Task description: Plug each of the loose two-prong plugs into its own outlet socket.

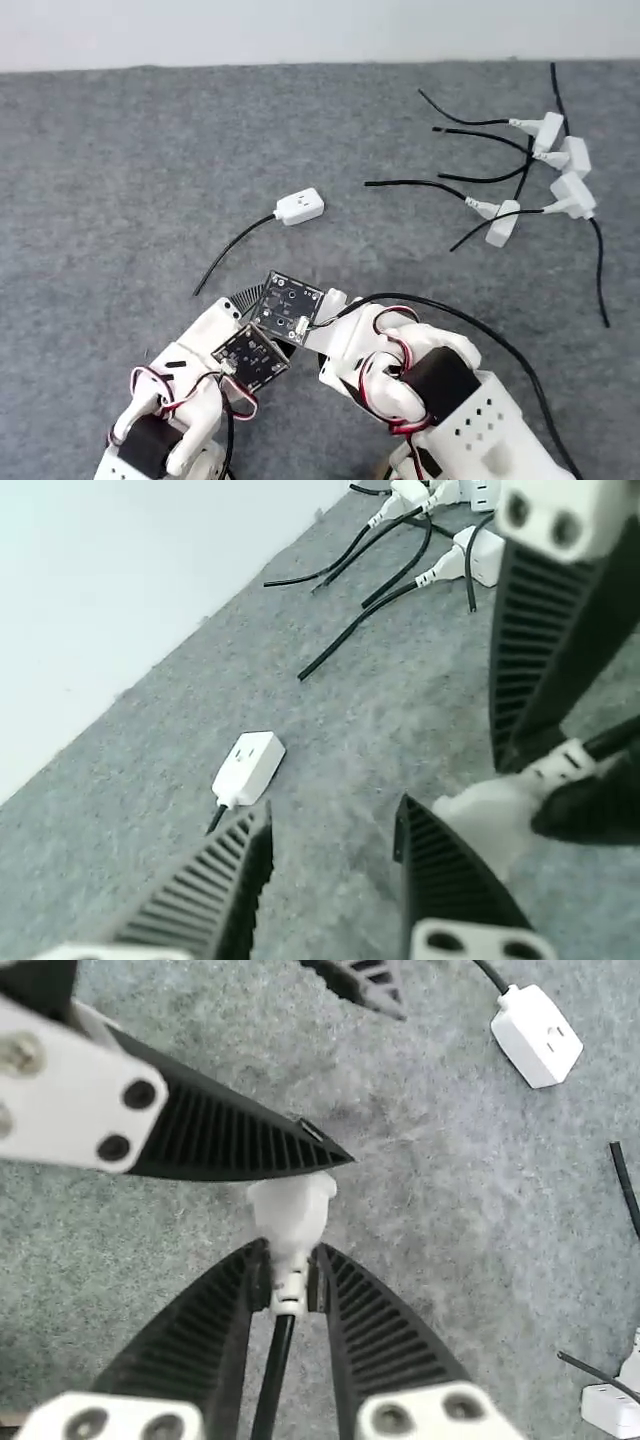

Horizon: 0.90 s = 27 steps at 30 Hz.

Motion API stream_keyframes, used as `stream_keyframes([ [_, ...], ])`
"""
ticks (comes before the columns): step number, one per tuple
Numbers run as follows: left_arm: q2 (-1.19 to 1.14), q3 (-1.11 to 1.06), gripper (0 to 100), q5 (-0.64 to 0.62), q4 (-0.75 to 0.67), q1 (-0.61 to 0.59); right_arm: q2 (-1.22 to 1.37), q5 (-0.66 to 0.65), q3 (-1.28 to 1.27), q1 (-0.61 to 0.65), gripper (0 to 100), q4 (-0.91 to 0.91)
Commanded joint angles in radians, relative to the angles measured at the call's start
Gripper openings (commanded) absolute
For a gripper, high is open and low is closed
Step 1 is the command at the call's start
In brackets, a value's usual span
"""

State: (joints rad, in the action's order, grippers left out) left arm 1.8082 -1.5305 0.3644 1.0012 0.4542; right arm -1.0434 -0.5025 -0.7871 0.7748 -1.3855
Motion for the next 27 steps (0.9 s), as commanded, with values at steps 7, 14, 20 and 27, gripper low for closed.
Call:
stream_keyframes([
  [7,0.012,-0.042,20,0.017,0.012,0.069,-0.036,-0.002,0.060,0.021,1.0,0.004],
  [14,0.012,-0.053,20,0.049,0.006,0.061,-0.030,-0.002,0.057,0.019,1.0,0.002],
  [20,0.012,-0.050,20,-0.005,-0.080,-0.094,-0.027,-0.002,0.055,-0.019,1.0,0.013],
  [27,0.012,-0.051,20,-0.118,-0.164,-0.279,0.119,-0.002,0.069,-0.077,1.0,0.101],
])
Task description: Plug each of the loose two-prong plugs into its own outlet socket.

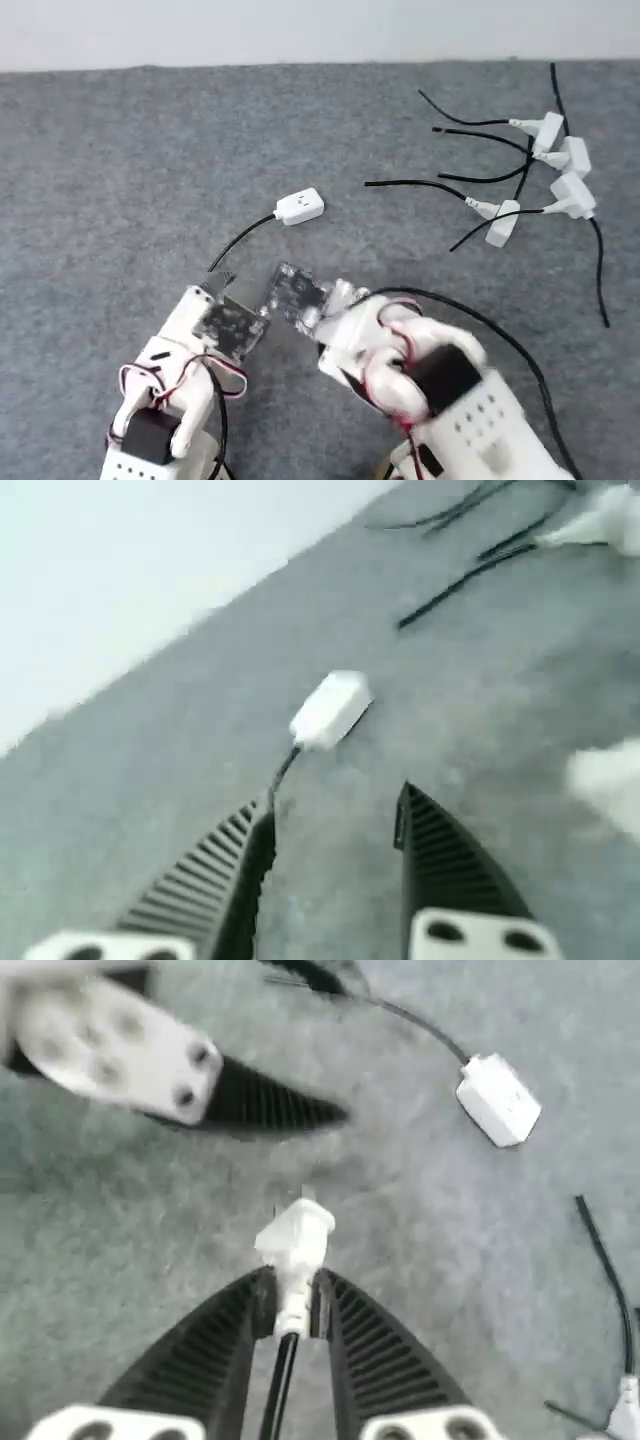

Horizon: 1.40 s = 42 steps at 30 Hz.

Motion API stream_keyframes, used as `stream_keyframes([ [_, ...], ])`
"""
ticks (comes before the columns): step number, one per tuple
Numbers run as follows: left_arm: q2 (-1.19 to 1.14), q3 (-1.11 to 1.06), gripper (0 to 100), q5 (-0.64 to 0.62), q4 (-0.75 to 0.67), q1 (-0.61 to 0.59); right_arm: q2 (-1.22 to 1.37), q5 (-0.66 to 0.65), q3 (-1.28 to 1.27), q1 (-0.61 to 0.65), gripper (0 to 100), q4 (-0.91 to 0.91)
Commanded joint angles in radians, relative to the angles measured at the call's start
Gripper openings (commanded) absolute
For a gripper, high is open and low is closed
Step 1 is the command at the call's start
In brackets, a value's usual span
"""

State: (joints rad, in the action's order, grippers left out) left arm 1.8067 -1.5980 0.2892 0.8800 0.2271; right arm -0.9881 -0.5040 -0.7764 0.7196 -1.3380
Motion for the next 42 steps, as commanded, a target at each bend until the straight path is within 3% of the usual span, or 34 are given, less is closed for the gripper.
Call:
stream_keyframes([
  [1,0.014,0.016,20,-0.051,-0.043,-0.058,0.107,0.000,0.071,-0.033,1.0,0.071],
  [16,0.014,0.004,20,-0.083,-0.092,-0.140,0.670,-0.054,0.681,-0.070,1.0,-0.021],
  [29,0.014,-0.001,20,-0.083,-0.112,-0.150,1.394,-0.285,1.676,-0.259,1.0,-0.455],
  [32,0.014,-0.001,20,-0.081,-0.112,-0.150,1.527,-0.290,1.854,-0.291,1.0,-0.458],
  [42,0.014,-0.001,20,-0.081,-0.114,-0.150,1.693,-0.313,1.944,-0.277,1.0,-0.461],
])
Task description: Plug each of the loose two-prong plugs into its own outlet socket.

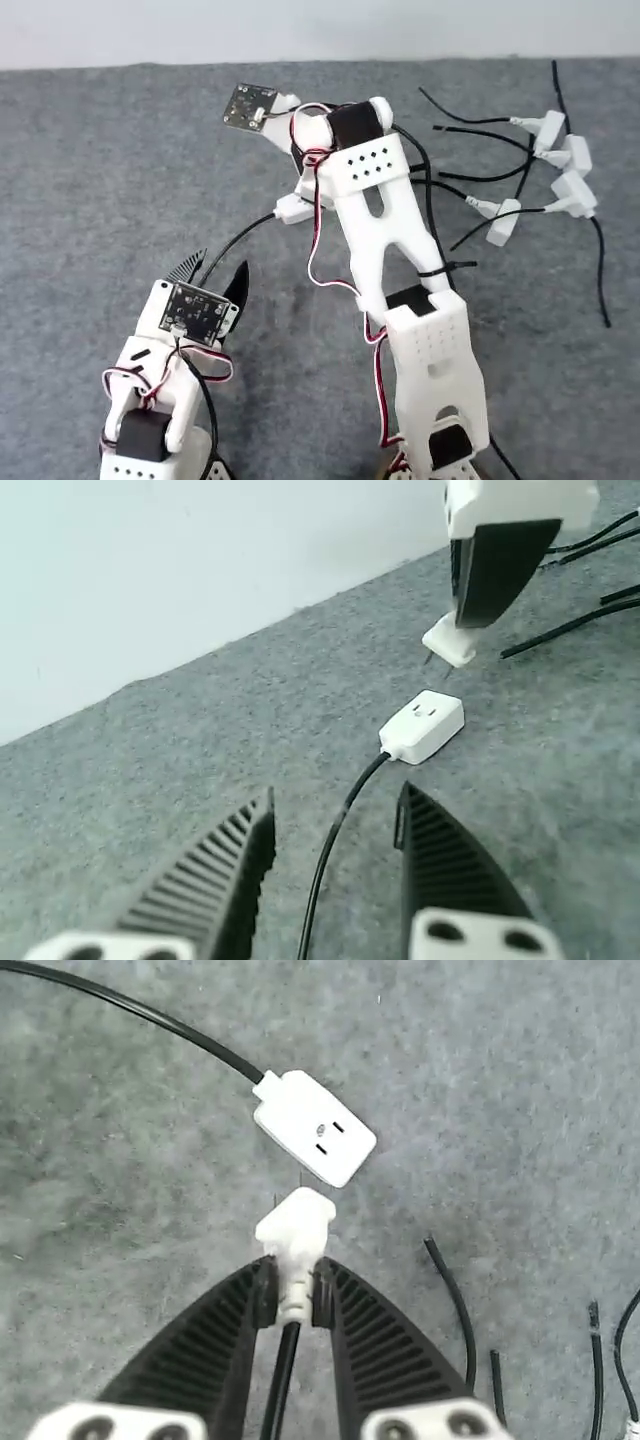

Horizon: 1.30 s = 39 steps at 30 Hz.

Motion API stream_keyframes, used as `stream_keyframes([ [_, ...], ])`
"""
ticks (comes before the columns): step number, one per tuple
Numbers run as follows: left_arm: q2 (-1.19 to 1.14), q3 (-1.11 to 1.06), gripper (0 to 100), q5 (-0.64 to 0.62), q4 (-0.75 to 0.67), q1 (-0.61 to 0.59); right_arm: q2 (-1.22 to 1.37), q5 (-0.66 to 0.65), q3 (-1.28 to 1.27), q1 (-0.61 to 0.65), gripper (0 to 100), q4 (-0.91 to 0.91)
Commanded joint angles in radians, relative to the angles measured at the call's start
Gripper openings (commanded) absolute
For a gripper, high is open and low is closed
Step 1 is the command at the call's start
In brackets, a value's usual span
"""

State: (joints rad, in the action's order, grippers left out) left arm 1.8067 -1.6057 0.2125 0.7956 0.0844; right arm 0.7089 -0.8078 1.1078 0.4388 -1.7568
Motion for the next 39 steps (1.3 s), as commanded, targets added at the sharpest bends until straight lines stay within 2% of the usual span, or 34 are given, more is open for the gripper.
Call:
stream_keyframes([
  [1,0.014,0.007,20,-0.005,-0.029,-0.006,0.004,-0.009,0.058,0.005,1.0,-0.042],
  [13,0.014,0.007,20,-0.005,-0.028,-0.005,0.171,-0.015,0.068,0.018,1.0,-0.022],
  [19,0.014,0.007,20,-0.005,-0.029,-0.008,0.157,-0.008,0.066,0.025,1.0,-0.042],
  [26,0.008,-0.015,20,-0.009,-0.110,-0.069,-0.016,0.063,0.014,0.024,1.0,-0.045],
  [35,0.006,0.015,20,-0.008,-0.138,-0.072,-0.490,0.058,-0.482,0.085,1.0,-0.044],
  [39,0.000,0.033,20,-0.006,-0.140,-0.015,-0.768,0.063,-0.681,0.124,1.0,-0.044],
])
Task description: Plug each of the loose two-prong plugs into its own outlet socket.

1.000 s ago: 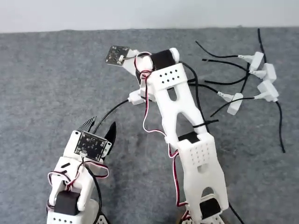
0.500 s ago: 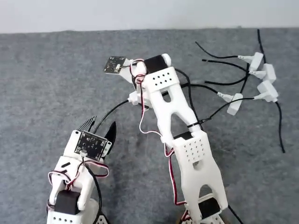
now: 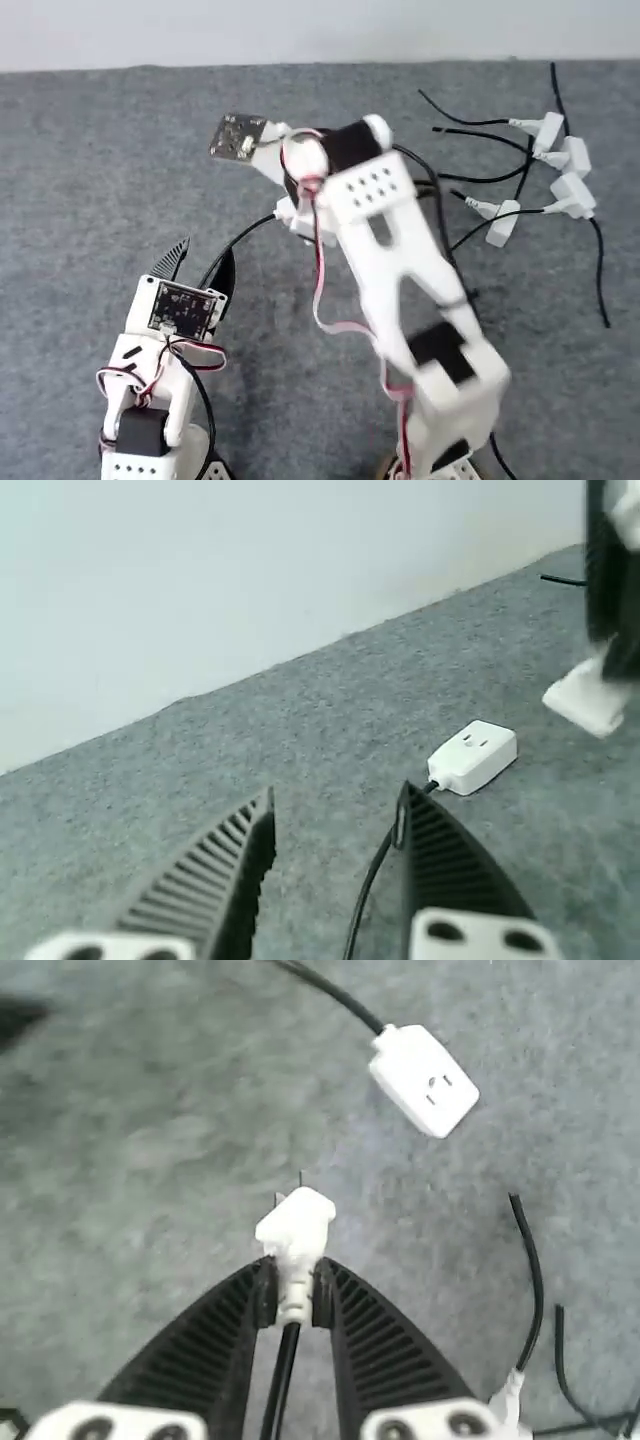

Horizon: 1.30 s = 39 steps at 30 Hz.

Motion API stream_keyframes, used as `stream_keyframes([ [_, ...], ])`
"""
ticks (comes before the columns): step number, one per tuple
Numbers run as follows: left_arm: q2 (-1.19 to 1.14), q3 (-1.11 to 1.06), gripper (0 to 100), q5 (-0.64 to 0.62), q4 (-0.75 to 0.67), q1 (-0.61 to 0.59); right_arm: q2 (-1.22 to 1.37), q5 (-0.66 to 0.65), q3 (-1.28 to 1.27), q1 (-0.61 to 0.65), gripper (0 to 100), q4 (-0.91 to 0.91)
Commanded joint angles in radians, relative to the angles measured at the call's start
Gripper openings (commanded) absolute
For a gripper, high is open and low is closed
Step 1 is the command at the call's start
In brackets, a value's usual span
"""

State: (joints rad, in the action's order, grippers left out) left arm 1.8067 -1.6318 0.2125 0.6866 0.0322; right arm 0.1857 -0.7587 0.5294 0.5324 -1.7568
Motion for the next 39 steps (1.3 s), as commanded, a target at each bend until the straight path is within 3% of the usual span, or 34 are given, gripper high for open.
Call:
stream_keyframes([
  [1,-0.017,0.076,20,-0.006,-0.031,0.044,-0.309,0.015,-0.152,0.036,1.0,-0.044],
  [6,-0.308,0.262,20,-0.008,-0.054,0.051,-0.552,0.061,-0.373,0.028,1.0,-0.041],
  [13,-0.976,0.657,20,-0.002,-0.195,0.055,-0.653,0.064,-0.417,0.024,1.0,-0.038],
  [17,-1.318,0.835,20,-0.046,-0.207,0.114,-0.668,0.084,-0.443,0.001,1.0,-0.036],
  [23,-1.651,1.021,20,-0.078,-0.201,0.287,-0.682,0.081,-0.433,-0.010,1.0,-0.038],
  [27,-1.892,1.213,20,-0.078,-0.086,0.269,-0.685,0.080,-0.433,-0.010,1.0,-0.039],
  [33,-2.239,1.673,20,-0.078,0.281,0.181,-0.685,0.078,-0.433,-0.010,1.0,-0.038],
  [39,-2.343,1.890,20,-0.063,0.377,0.175,-0.685,0.078,-0.434,-0.008,1.0,-0.038],
])
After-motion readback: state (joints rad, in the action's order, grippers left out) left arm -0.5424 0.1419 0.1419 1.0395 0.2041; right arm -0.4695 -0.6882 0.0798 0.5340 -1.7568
